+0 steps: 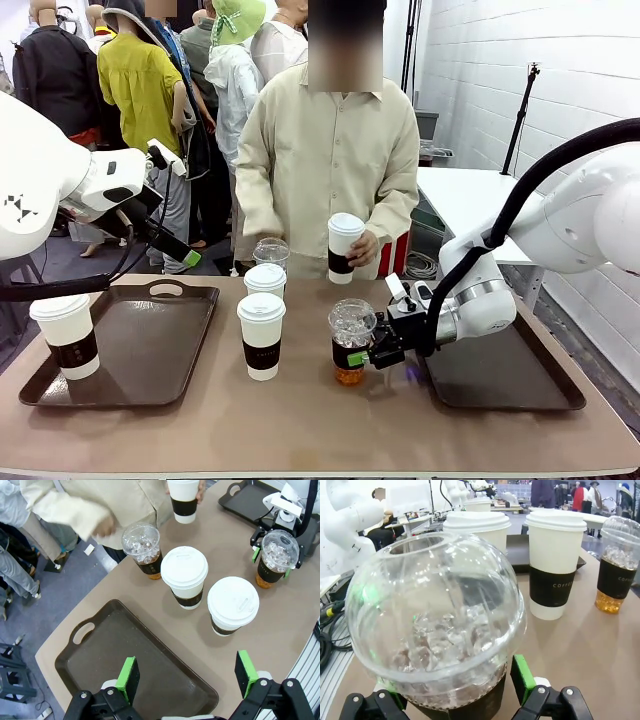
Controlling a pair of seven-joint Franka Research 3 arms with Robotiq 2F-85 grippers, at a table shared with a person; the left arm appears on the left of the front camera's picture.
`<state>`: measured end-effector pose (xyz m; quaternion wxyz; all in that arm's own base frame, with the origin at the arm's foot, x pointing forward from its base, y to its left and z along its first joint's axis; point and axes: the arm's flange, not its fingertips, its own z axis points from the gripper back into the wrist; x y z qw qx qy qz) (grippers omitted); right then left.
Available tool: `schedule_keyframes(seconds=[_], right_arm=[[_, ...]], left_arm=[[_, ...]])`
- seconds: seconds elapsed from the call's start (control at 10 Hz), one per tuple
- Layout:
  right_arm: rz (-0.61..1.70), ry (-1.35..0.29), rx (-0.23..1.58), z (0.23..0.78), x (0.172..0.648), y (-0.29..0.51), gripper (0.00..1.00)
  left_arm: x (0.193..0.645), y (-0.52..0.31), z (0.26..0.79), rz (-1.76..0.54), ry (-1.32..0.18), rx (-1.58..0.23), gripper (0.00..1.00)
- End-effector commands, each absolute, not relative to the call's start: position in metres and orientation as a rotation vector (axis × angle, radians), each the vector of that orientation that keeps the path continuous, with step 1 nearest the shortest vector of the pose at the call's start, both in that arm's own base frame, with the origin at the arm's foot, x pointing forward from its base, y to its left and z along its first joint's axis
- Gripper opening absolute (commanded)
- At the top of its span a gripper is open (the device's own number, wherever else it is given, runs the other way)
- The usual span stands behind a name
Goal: Distribute the coffee onto the tray.
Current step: Pick up one iced Americano and place it on the right Handle tray.
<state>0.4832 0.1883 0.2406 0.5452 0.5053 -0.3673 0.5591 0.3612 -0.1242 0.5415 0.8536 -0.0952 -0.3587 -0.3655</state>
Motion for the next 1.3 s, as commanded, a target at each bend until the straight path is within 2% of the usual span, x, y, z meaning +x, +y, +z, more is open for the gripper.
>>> schedule_keyframes(seconds=[0.0, 0.1, 0.2, 0.7, 1.2], right_arm=[[1.300, -0.843, 1.199, 0.241, 0.488, 0.193, 1.00], [1.314, -0.834, 1.170, 0.243, 0.487, 0.194, 0.81], [1.310, -0.917, 1.202, 0.242, 0.488, 0.193, 0.62], [1.280, -0.925, 1.222, 0.250, 0.486, 0.187, 0.62], [1.225, -1.026, 1.100, 0.316, 0.461, 0.117, 0.62]], left_arm=[[0.361, -0.124, 0.541, -0.770, -0.749, -0.203, 1.00], [0.361, -0.124, 0.541, -0.770, -0.749, -0.203, 1.00], [0.361, -0.124, 0.541, -0.770, -0.749, -0.203, 1.00], [0.361, -0.124, 0.541, -0.770, -0.749, -0.203, 1.00], [0.361, -0.124, 0.541, -0.770, -0.749, -0.203, 1.00]])
